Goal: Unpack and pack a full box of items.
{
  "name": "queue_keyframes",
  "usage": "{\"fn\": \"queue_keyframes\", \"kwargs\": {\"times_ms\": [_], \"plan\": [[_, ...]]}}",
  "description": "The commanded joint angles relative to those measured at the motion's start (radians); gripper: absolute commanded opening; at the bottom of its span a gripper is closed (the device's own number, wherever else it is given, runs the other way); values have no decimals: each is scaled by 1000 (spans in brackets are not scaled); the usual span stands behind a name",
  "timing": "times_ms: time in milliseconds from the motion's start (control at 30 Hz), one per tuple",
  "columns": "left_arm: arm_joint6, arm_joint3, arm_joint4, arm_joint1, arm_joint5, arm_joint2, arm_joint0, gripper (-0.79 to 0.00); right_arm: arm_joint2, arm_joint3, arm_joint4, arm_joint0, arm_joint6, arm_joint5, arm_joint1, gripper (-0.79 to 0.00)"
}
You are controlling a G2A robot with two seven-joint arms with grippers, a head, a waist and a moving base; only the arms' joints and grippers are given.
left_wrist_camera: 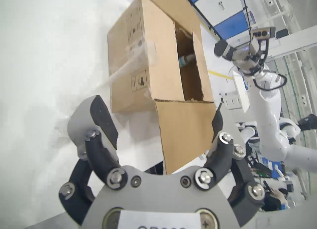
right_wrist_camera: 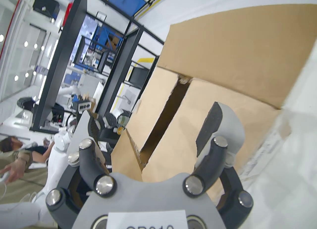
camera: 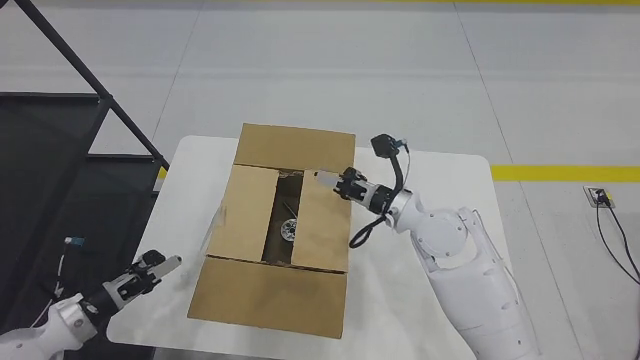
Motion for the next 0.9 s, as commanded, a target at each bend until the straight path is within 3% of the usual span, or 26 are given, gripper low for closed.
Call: {"fn": "queue_keyframes", "kwargs": {"times_ms": [0,267,500,733,867], "plan": [[-53,30,-6,6,12,29,-21,0,7,22,11,3,-56,17,-2,0],[-207,64,-58,27,-41,83,-34,0,21,67,47,7,-124,9,-2,0],[-300,61,-188,41,4,118,-46,0,21,99,43,15,-193,44,-3,0],[-315,42,-311,53,51,111,-50,0,-6,218,27,74,-314,109,-18,0],[-285,32,-352,58,73,103,-49,0,-38,334,56,135,-333,90,-33,0]]}}
